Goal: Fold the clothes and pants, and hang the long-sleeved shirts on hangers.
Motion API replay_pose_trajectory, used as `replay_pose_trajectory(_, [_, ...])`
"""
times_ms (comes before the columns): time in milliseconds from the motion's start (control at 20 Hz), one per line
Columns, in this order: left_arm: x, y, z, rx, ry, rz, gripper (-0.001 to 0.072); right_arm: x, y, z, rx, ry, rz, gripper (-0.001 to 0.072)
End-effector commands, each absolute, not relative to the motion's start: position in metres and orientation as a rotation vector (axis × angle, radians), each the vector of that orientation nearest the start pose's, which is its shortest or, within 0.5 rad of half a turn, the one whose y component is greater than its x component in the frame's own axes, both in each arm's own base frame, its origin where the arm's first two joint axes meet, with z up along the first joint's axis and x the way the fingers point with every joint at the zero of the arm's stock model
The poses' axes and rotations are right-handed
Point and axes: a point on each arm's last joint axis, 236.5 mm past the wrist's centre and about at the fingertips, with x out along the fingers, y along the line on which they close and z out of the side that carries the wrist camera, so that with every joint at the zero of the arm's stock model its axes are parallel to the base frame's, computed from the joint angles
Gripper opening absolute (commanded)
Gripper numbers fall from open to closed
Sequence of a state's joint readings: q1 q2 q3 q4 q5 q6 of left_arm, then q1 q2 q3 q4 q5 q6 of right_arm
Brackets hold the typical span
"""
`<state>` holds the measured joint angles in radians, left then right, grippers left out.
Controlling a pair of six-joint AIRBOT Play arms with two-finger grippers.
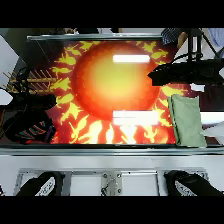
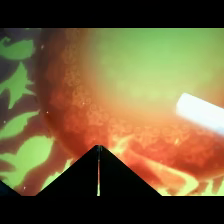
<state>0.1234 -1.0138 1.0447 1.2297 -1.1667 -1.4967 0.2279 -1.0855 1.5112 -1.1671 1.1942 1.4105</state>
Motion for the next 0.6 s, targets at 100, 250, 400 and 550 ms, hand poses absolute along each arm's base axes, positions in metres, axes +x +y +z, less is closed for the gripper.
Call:
replay_pose_trajectory(100, [0.3498,-0.0294,0.0734,-0.299,1.095,-0.133,0.0015,0.3706,0.1746,0.2400,0.051,0.748,0.575,0.0015])
replay_pose_trajectory(250, [0.3497,-0.0294,0.0733,-0.299,1.095,-0.133,0.0014,0.3707,0.1745,0.2401,0.051,0.747,0.575,0.0015])
replay_pose_trajectory(400, [0.3498,-0.0294,0.0734,-0.299,1.095,-0.133,0.0015,0.3706,0.1746,0.2400,0.051,0.748,0.575,0.0015])
replay_pose_trajectory(550, [0.3553,-0.0265,0.0756,-0.292,1.069,-0.123,0.0014,0.3706,0.1745,0.2400,0.051,0.748,0.575,0.0015])
